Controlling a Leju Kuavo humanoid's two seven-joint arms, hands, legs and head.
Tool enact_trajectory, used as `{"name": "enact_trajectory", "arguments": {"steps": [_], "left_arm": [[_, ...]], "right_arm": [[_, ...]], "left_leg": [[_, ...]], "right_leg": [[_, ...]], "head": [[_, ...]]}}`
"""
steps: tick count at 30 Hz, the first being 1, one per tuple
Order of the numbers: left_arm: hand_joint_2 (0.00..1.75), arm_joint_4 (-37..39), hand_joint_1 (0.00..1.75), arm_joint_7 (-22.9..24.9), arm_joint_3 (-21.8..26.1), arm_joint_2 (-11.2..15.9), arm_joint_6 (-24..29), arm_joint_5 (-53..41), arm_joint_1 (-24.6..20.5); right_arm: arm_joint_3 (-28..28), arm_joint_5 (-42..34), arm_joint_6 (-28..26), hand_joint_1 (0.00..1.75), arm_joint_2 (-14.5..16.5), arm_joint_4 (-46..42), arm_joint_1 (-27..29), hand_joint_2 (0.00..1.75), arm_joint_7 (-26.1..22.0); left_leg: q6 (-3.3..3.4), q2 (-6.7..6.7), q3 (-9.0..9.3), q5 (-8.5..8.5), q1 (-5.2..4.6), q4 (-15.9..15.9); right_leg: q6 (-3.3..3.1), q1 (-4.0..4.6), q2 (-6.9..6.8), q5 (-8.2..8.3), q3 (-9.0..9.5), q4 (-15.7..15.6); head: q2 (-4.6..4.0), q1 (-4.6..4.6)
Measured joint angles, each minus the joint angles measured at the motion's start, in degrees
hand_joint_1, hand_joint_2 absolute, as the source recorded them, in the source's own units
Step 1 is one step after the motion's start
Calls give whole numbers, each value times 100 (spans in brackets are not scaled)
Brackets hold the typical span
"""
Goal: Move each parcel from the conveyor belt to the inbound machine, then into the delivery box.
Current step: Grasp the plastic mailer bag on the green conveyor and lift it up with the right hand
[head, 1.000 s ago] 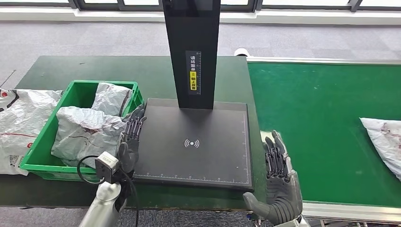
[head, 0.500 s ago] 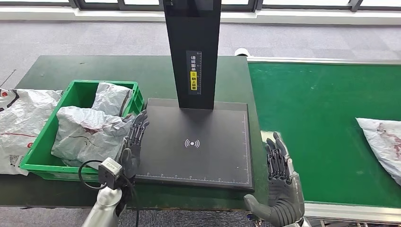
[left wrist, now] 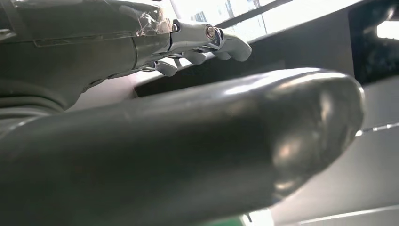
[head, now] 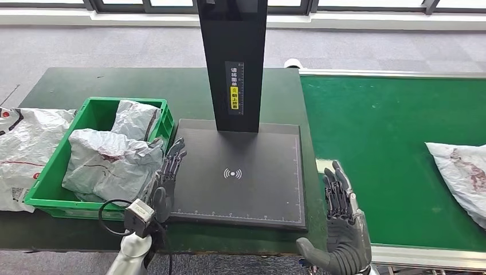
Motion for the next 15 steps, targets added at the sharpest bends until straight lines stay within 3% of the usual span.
{"name": "enact_trajectory", "arguments": {"steps": [8, 15], "left_arm": [[0, -571, 0, 17, 381, -300, -234, -378, 398], [0, -746, 0, 9, 607, -398, -331, -492, 502]], "right_arm": [[0, -16, 162, 0, 32, 53, -139, 175, 1], [0, -49, 97, 0, 32, 204, -310, 175, 6]], "left_leg": [[1, 0, -3, -2, 0, 0], [0, -1, 0, 0, 0, 0]], "right_leg": [[1, 0, -1, -2, -1, -1], [1, 0, -3, -1, 2, 0]], "head": [[0, 0], [0, 0]]}}
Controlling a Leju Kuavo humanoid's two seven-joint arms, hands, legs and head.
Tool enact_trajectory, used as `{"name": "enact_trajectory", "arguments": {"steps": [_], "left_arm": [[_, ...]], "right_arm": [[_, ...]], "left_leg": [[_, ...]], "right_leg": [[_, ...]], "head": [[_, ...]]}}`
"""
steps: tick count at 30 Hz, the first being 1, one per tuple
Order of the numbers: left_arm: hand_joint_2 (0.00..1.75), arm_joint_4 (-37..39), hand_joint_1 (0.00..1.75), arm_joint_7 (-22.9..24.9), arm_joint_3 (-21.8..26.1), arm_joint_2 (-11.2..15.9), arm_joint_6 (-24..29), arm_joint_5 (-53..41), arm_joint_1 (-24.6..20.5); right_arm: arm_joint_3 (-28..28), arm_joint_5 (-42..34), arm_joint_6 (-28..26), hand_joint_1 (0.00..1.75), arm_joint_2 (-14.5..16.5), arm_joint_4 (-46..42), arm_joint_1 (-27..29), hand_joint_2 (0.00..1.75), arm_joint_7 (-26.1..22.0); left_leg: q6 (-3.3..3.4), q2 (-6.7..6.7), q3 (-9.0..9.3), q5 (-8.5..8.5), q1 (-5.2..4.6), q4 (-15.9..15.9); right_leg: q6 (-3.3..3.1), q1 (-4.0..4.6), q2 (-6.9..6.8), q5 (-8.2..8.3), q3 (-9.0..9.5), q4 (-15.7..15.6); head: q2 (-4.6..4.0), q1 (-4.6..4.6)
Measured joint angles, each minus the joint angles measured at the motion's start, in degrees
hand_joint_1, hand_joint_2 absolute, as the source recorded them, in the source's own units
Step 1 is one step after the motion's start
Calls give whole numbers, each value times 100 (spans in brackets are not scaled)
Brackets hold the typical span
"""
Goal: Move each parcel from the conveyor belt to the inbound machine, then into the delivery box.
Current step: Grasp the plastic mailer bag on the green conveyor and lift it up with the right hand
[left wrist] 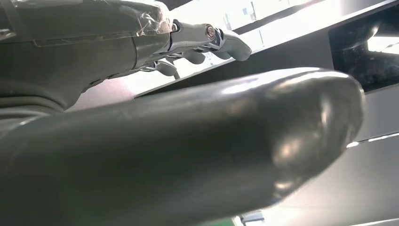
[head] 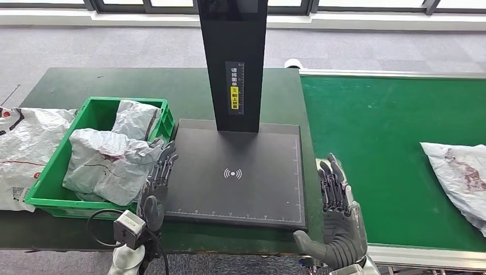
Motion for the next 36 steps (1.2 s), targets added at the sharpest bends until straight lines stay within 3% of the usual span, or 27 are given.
{"name": "enact_trajectory", "arguments": {"steps": [19, 36], "left_arm": [[0, 9, 0, -9, 78, -40, -21, 20, 65], [0, 227, 0, -9, 78, -21, 27, 70, -168]], "right_arm": [[0, 3, -79, 0, -26, 56, 14, 175, 0], [0, 72, -13, 0, -17, 100, -75, 175, 2]], "left_leg": [[0, 0, 0, 0, 0, 0], [0, 0, 0, 0, 0, 0]], "right_leg": [[0, 0, 0, 0, -1, -1], [0, 0, 1, 0, -1, 0]], "head": [[0, 0], [0, 0]]}}
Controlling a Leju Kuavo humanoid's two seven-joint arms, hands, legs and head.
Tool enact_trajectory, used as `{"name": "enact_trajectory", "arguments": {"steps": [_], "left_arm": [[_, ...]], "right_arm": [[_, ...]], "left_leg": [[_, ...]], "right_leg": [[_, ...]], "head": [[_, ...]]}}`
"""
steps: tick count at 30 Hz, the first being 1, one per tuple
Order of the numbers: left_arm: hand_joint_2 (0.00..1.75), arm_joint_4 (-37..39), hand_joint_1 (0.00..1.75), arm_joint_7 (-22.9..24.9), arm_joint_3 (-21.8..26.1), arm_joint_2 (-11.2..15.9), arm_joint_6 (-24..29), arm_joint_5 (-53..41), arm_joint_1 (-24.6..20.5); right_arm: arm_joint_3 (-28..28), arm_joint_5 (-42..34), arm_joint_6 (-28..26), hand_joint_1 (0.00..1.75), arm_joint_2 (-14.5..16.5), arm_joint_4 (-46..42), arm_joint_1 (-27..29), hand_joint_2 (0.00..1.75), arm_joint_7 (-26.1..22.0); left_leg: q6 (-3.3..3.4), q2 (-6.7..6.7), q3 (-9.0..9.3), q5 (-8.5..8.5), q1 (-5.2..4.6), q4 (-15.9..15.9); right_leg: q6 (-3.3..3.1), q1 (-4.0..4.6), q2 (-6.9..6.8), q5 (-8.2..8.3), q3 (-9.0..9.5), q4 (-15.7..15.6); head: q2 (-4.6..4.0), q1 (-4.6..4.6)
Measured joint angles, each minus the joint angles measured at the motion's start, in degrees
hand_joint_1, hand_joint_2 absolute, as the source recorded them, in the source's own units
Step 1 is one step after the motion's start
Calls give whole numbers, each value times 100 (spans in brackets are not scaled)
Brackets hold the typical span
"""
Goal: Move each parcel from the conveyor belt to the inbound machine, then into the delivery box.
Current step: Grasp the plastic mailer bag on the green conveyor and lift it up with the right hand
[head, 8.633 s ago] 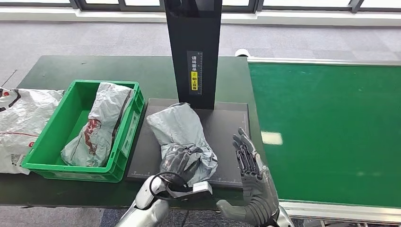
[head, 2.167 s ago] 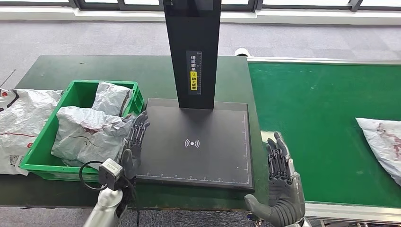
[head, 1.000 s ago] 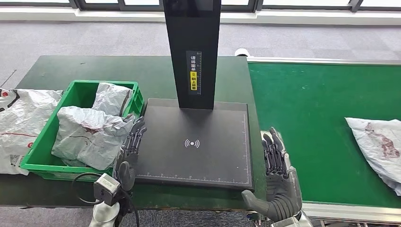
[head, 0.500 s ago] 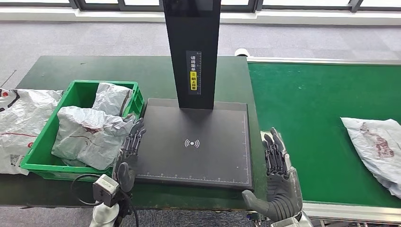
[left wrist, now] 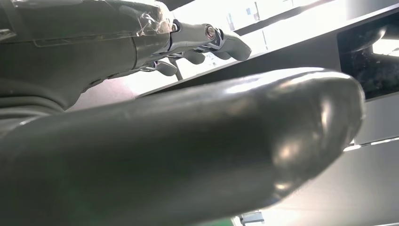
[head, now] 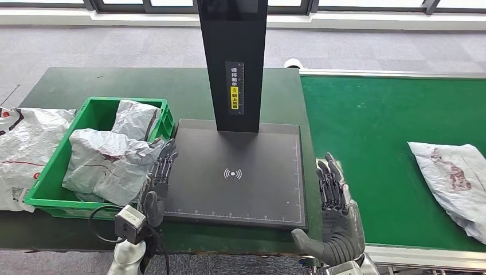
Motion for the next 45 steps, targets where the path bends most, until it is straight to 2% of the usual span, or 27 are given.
{"name": "enact_trajectory", "arguments": {"steps": [24, 26, 30, 34, 36, 38, 40, 45], "left_arm": [[0, 15, 0, 20, 80, -2, 0, -1, -122], [0, 17, 0, 19, 96, -3, -13, -2, -128], [0, -4, 0, 11, 126, -9, -84, -3, -53], [0, 3, 0, 0, 131, -2, -107, 150, -2], [0, 36, 0, 0, 131, 16, -90, 274, -20], [0, 64, 0, 0, 131, 52, -68, 377, -28], [0, 80, 0, 0, 130, 95, -61, 449, -30], [0, 147, 0, 0, 112, 205, -51, 613, -83]], "right_arm": [[-1, 45, 15, 0, 2, 346, -304, 175, 125], [-37, 235, -202, 0, 2, 402, -357, 175, 334], [-455, 1124, -1067, 0, -63, 800, -705, 175, 1097], [-1306, 2742, -1971, 0, -437, 1683, -1323, 175, 2276], [-1774, 3692, -2374, 0, -772, 2324, -1658, 175, 2853], [-2207, 4437, -2617, 0, -1196, 3079, -1964, 175, 3230], [-2551, 4756, -2726, 0, -1619, 3805, -2185, 175, 3375], [-3222, 4621, -2711, 0, -2526, 5118, -2349, 175, 3437]], "left_leg": [[0, 0, 0, 0, 0, 0], [0, 0, 0, 0, 0, 0], [1, 0, 2, 1, -1, 1], [9, -4, 1, 6, -6, 4], [15, -11, -1, 9, -11, 5], [18, -15, -1, 10, -18, 7], [20, -20, -2, 8, -23, 9], [23, -52, -10, 7, -25, 11]], "right_leg": [[0, 0, 0, 0, 0, 0], [0, 0, 0, 0, 0, 0], [1, -1, 1, 2, 2, 0], [14, -6, -2, 12, 5, -5], [21, -11, -7, 16, 8, -7], [25, -18, -10, 18, 8, -8], [27, -22, -13, 18, 7, -8], [34, -24, -44, 12, 6, -10]], "head": [[0, 0], [0, 0], [0, 0], [0, 0], [0, 1], [0, 2], [0, 1], [0, 1]]}}
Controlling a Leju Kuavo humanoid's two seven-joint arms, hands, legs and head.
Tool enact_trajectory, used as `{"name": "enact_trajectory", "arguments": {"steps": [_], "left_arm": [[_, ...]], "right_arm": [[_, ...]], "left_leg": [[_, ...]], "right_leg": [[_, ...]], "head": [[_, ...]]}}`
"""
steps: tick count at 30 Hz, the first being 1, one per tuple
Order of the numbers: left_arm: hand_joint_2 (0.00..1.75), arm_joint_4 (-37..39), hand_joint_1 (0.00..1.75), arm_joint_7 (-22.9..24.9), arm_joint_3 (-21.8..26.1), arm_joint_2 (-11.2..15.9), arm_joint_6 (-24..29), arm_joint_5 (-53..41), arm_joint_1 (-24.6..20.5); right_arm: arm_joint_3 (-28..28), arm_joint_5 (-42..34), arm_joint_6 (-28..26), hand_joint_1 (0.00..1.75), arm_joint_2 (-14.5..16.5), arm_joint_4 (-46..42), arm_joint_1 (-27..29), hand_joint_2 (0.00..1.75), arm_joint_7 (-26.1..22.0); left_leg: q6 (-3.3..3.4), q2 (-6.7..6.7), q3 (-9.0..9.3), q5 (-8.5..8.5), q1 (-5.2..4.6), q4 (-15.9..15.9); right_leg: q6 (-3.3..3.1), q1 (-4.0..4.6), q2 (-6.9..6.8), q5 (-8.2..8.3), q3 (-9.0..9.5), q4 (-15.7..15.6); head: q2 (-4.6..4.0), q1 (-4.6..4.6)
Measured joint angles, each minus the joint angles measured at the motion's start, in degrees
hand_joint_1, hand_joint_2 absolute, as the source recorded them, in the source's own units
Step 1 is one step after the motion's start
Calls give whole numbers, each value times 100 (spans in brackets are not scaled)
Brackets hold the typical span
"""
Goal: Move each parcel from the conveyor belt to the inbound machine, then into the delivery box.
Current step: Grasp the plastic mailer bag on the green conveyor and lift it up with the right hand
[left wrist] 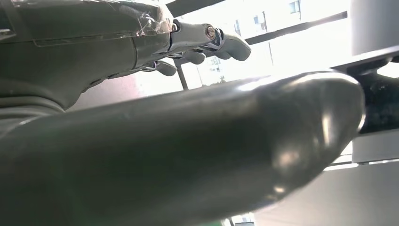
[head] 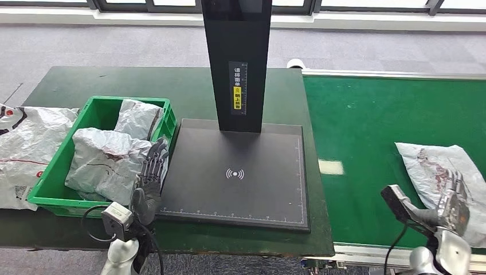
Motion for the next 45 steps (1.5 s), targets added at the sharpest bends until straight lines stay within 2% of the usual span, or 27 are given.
{"name": "enact_trajectory", "arguments": {"steps": [6, 10, 16, 20, 26, 34, 38, 45], "left_arm": [[0, 40, 0, 0, -20, 35, 9, 48, -53], [0, 189, 0, 0, -107, 112, 45, 107, -223], [0, 248, 0, 0, -114, 122, 101, 92, -238], [0, 248, 0, 0, -114, 119, 113, -32, -200], [0, 257, 0, 0, -114, 85, 119, -204, -174], [0, 304, 0, 0, -114, 58, 175, -262, -173], [0, 337, 0, 0, -114, 57, 231, -279, -175], [0, 484, 0, 0, -114, 59, 245, -281, -327]], "right_arm": [[-209, -47, 58, 0, -253, 352, -1, 175, 19], [-647, -71, 176, 0, -876, 1318, 9, 175, 76], [-860, -24, 395, 0, -1111, 1940, -146, 175, 223], [-874, 229, 388, 0, -1074, 2340, -499, 175, 200], [-852, 569, 243, 0, -778, 2740, -1063, 175, 114], [-798, 635, 105, 0, -532, 2928, -1396, 175, -98], [-749, 720, 138, 175, -408, 2975, -1539, 175, -132], [-458, 942, 798, 175, -264, 3054, -1585, 175, 66]], "left_leg": [[0, -3, -3, -1, 0, 0], [4, 26, -3, -6, 1, -3], [5, 33, -4, -4, 1, -4], [5, 51, 1, -5, 1, -4], [6, 48, 3, 2, 1, -5], [5, 39, -2, 3, 1, -5], [5, 40, -1, 3, 1, -5], [5, 38, 3, 4, 2, -5]], "right_leg": [[1, 0, -4, -1, -1, 0], [1, 1, 25, -1, -14, 2], [0, 1, 33, 0, -9, 6], [0, 0, 48, 2, -9, 6], [0, 1, 45, 3, -7, 10], [0, 1, 40, 2, -7, 12], [0, 1, 40, 2, -8, 12], [-1, 2, 36, 3, -6, 12]], "head": [[0, 1], [0, 2], [0, 2], [0, 2], [0, 2], [0, 2], [0, 1], [0, 2]]}}
